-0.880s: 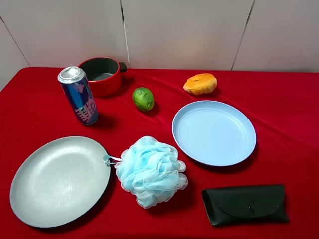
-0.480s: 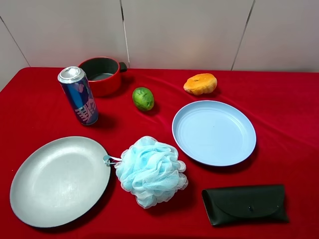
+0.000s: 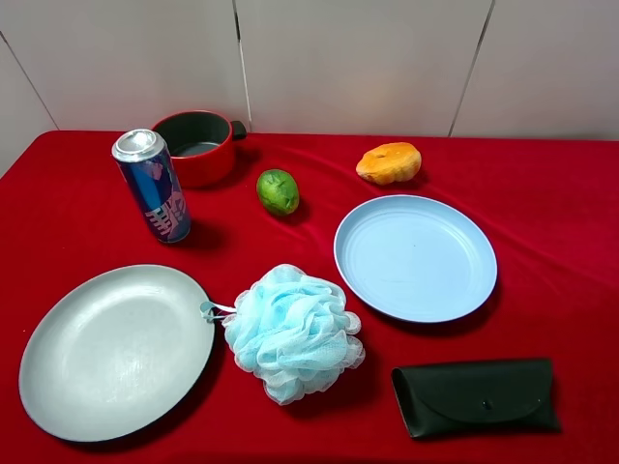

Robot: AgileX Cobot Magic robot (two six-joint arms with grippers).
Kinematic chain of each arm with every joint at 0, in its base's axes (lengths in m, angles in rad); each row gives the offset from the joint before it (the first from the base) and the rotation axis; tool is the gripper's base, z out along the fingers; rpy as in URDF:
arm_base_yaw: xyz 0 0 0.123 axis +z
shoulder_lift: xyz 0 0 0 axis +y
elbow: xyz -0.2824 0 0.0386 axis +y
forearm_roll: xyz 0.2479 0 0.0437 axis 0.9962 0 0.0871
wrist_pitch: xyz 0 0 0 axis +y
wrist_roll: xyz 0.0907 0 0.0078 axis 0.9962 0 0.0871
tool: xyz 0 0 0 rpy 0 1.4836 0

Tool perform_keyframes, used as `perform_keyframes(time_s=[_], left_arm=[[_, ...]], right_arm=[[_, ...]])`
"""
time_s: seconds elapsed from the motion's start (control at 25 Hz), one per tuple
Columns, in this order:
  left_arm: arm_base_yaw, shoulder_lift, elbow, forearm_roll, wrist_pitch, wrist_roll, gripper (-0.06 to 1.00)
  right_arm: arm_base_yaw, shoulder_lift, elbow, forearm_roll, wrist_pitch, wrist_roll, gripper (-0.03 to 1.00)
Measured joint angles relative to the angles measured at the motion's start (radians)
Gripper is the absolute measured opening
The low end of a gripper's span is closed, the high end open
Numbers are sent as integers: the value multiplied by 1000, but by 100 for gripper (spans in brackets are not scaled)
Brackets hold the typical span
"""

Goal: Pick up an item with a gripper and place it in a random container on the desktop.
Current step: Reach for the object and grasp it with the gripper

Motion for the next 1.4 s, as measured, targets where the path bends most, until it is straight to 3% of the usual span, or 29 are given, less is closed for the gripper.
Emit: perform_keyframes(time_s=[0.52, 1.04, 1.4], left_arm=[[0, 0, 0, 0, 0, 0, 100], [0, 0, 0, 0, 0, 0, 100], [0, 0, 0, 0, 0, 0, 100]], right_arm=[[0, 202, -40, 25, -16, -5, 69], [0, 620, -219, 116, -23, -178, 69], [0, 945, -400, 173, 50, -265, 69]])
